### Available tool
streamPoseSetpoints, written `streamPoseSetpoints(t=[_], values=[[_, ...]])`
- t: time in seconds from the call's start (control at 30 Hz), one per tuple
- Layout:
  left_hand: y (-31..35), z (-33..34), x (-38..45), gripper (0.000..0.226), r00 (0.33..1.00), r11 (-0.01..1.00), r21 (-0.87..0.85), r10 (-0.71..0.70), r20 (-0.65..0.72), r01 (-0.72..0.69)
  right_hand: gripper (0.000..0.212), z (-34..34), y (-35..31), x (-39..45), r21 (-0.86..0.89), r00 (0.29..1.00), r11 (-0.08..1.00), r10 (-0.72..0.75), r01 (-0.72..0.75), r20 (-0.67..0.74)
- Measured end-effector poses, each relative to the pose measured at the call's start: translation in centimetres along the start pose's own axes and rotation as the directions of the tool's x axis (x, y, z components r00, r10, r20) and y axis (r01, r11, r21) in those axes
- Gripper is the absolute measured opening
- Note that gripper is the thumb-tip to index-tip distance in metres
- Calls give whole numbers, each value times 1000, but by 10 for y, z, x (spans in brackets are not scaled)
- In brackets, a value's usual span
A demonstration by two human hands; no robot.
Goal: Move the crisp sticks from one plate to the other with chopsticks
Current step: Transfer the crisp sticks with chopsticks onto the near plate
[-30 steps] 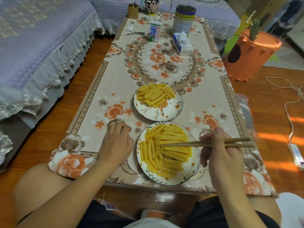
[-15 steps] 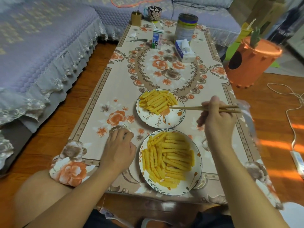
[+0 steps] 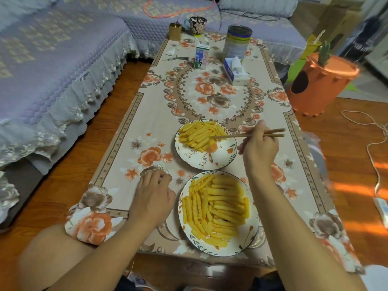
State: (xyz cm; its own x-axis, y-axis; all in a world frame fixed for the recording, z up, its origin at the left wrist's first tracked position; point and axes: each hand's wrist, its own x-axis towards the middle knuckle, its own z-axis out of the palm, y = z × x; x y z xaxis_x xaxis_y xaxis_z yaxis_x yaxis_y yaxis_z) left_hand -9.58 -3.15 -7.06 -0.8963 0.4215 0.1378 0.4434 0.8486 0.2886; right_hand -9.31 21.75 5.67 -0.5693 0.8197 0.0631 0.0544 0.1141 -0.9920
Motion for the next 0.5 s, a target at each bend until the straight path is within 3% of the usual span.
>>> streamPoseSetpoints(t=[0.13,0.23,0.37,0.5], values=[[0,1,0,39,1000,1000,-13,-13,3,13,48,-41,-21,11,162,999,986,37,-34,-19],[0,1,0,38,1000,1000,-17,-15,1,15,48,-74,-36,16,173,1000,985,-4,1,17],[2,0,1,36,1000,1000,-17,-20,3,20,49,-114,-54,17,59,977,991,-128,120,171],[1,0,0,37,1000,1000,-15,-17,3,17,51,-135,-73,4,-133,900,953,-204,273,386]])
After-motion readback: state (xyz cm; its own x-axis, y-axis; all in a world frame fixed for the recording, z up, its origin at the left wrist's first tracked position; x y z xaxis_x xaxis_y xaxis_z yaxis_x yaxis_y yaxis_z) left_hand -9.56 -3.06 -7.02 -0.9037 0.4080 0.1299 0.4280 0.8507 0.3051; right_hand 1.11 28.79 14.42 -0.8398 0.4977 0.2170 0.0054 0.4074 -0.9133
